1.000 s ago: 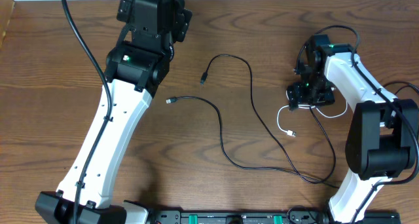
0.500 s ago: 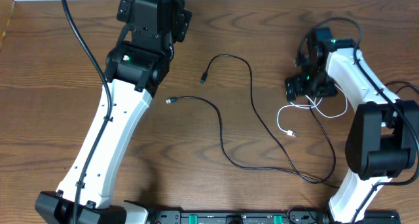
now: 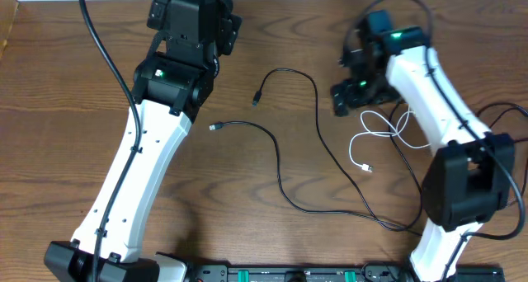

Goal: Untangle cables

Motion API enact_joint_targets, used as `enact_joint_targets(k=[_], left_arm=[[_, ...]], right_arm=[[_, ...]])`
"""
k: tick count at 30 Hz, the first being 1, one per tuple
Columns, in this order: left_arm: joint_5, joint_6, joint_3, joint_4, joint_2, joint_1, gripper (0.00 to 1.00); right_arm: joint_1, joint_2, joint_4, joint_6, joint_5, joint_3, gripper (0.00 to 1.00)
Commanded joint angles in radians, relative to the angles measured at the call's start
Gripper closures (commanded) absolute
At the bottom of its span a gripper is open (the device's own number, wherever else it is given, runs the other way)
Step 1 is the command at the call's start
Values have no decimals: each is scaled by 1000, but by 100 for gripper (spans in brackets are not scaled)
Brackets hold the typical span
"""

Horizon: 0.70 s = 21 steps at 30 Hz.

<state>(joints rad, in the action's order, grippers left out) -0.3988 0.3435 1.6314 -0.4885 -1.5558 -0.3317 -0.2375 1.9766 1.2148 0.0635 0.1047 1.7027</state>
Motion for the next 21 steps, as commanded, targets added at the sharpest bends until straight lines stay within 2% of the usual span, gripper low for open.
enact_joint_targets(k=[1, 6, 21], left_arm=[[-61, -2, 9, 23, 4, 8, 3], [-126, -2, 9, 45, 4, 29, 2], [-125, -10, 9, 26, 4, 64, 2]], right_arm=[[-113, -4, 10, 20, -2, 16, 6], [-188, -4, 20, 18, -9, 16, 6], [-315, 6, 28, 32, 48, 15, 2]])
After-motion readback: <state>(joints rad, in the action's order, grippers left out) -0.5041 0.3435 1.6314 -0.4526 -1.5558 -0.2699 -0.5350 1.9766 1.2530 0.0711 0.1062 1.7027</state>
